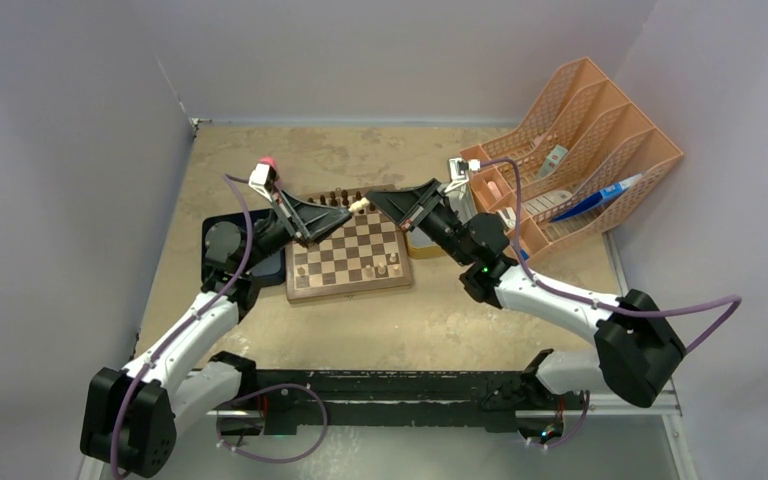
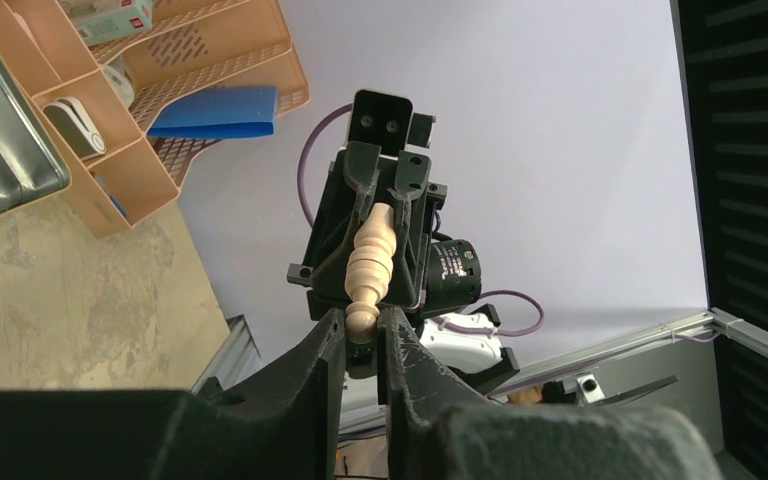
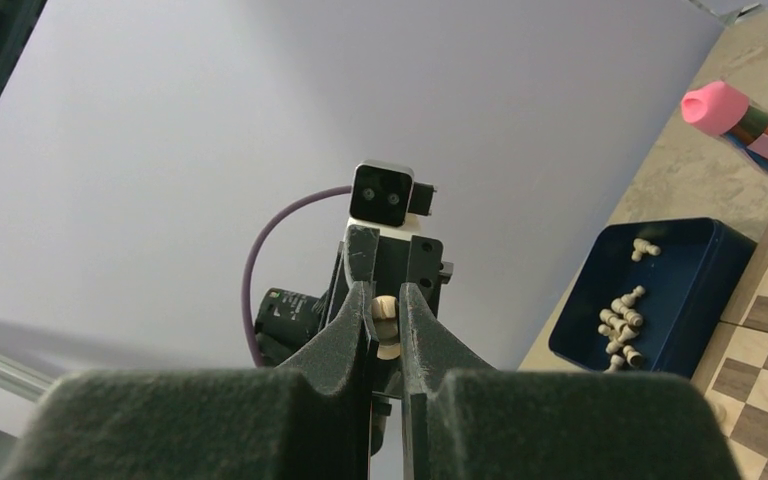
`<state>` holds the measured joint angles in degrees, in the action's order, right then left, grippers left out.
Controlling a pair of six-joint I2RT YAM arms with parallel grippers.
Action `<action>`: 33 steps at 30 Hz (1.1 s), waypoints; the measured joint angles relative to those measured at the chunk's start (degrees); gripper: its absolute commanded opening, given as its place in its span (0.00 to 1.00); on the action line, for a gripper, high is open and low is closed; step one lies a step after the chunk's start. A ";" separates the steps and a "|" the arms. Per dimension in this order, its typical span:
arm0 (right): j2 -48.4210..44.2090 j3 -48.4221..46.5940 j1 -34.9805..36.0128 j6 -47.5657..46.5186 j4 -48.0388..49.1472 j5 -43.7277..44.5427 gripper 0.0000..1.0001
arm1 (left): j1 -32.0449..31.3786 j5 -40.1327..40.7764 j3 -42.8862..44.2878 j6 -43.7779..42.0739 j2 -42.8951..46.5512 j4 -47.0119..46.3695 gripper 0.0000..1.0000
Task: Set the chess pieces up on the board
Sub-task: Pick up the chess piece from the storage box, then place the chess piece on the chessboard.
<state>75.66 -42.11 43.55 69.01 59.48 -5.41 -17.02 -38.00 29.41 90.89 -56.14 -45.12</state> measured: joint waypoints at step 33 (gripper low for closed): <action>-25.88 10.88 0.00 -19.54 -24.72 10.88 0.00 | -0.50 16.15 18.99 -53.59 -12.72 69.53 0.00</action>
<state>49.78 -31.22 43.55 49.47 34.76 5.48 -17.52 -21.85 48.40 37.30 -68.86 24.40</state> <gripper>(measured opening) 0.095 0.117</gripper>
